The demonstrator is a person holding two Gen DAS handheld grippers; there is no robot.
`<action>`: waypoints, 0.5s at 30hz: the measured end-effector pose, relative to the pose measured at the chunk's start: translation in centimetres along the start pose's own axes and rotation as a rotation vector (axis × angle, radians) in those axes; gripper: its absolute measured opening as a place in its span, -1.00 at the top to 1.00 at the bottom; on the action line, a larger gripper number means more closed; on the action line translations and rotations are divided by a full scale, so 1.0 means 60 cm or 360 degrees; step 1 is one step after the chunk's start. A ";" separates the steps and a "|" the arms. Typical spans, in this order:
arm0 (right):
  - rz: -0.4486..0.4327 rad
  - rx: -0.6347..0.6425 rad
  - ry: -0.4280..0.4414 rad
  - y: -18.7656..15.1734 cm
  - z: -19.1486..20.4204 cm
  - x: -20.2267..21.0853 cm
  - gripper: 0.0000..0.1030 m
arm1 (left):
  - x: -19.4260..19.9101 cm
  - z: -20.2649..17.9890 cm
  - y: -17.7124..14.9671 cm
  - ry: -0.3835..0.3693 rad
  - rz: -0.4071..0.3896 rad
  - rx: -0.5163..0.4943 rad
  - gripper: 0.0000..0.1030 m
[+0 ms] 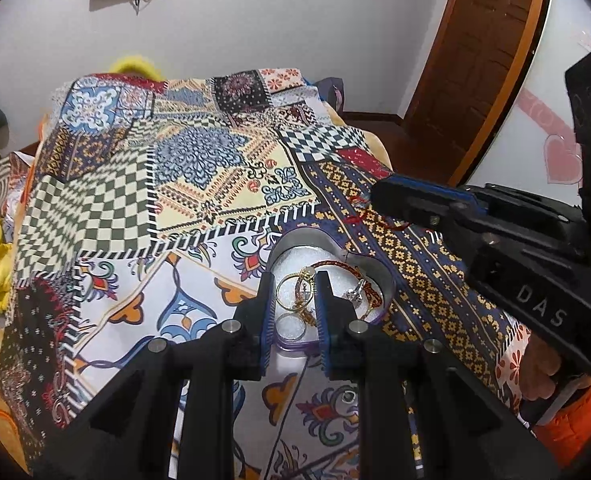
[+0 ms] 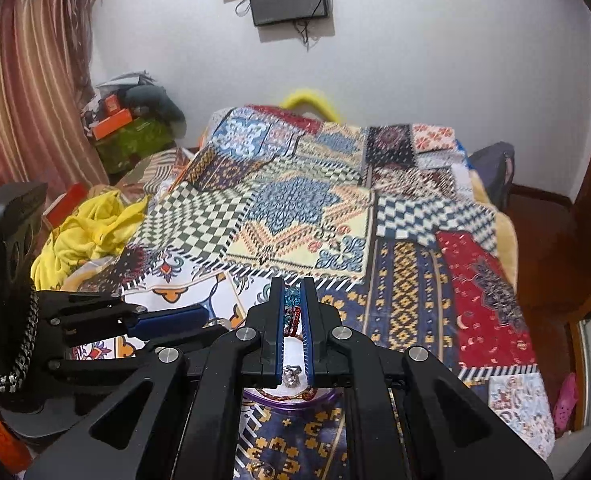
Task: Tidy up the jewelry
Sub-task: 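Drop the ring into the tin with left tool while right tool lowers the keychain inside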
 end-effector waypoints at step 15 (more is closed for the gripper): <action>0.0249 -0.0015 0.0095 -0.028 -0.009 -0.062 0.87 | -0.041 -0.001 -0.010 -0.0036 0.0092 -0.0031 0.65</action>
Point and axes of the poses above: each gripper's, at about its wrist camera, not at the fingertips, and x roughly against the way its jaws point, z to its left, y to its top, the point moved 5 cm from there along -x, roughly the way its jaws point, and after that the axes turned 7 degrees about -y, right-handed, at the moved point
